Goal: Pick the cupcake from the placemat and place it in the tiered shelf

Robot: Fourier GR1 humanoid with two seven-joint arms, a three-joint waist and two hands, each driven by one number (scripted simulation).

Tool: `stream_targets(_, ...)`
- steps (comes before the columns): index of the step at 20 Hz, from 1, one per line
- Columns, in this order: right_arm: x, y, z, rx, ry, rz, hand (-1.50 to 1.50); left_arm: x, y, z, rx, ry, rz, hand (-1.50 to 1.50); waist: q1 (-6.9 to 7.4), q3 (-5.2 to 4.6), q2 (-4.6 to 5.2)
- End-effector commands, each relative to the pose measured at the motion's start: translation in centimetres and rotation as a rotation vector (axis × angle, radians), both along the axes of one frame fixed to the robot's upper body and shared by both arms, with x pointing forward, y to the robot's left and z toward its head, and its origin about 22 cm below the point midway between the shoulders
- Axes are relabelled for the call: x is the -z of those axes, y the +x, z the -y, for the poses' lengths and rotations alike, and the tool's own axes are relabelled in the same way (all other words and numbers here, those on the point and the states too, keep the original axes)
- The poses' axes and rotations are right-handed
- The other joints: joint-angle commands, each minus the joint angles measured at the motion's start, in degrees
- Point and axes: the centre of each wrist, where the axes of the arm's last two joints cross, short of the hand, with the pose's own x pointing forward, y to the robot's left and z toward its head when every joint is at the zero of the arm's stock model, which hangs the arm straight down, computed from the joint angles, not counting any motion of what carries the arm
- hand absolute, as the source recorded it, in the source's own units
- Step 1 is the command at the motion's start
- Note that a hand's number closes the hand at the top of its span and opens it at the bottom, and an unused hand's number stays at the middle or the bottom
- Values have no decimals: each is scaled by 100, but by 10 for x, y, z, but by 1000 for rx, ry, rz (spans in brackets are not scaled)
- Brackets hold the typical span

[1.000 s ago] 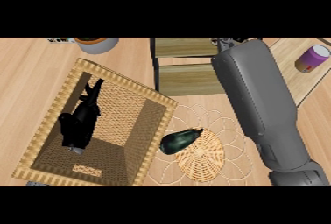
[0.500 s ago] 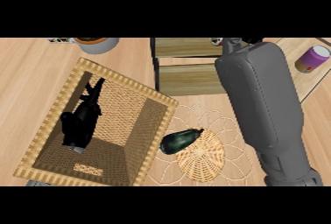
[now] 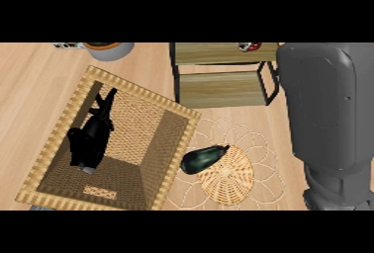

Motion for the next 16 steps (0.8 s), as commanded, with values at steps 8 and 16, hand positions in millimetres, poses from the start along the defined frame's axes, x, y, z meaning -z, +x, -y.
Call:
stream_targets(8, -31, -71, 87, 139, 229, -117, -150, 12, -11, -21, -13, 62, 3, 0, -224, -3, -78)
stream_targets(16, -13, -145, 161, 133, 141, -223, -150, 9, -7, -5, -27, 44, -11, 0, -410, 9, -78)
